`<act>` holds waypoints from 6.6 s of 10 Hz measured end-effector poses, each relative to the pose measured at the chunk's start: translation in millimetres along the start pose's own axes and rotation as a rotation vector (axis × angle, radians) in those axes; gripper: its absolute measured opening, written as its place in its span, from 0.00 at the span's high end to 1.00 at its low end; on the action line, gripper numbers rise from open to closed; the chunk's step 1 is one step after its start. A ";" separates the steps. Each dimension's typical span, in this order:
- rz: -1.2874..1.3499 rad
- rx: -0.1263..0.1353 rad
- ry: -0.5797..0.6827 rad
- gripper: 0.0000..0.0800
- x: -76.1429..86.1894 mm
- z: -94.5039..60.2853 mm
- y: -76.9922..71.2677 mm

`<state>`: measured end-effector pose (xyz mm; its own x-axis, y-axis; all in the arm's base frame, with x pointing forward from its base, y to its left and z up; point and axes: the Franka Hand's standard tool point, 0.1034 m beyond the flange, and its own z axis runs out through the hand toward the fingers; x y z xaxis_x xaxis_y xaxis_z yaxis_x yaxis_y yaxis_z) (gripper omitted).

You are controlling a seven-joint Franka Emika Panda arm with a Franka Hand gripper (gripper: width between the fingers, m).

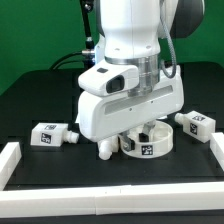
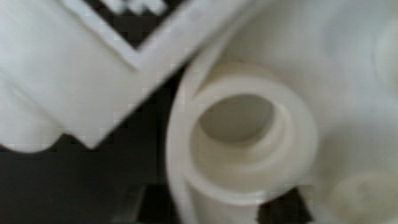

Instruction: Assemble stool

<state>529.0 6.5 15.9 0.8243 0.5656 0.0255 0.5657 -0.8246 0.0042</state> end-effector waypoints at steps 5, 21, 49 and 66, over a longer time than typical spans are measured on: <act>0.252 0.008 0.012 0.97 45.5 -13.5 -4.1; 0.684 -0.003 -0.034 0.97 87.6 1.3 19.7; 0.267 0.026 -0.051 0.23 28.0 -5.0 -135.9; 0.641 0.146 -0.272 0.20 -0.5 -33.9 -105.8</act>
Offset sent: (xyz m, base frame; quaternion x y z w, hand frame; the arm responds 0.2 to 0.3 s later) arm 0.0334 0.0281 0.0027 -0.0052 -0.0027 0.0990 0.9951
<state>468.0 93.0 49.3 0.9617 -0.0320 -0.2723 -0.0509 -0.9967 -0.0627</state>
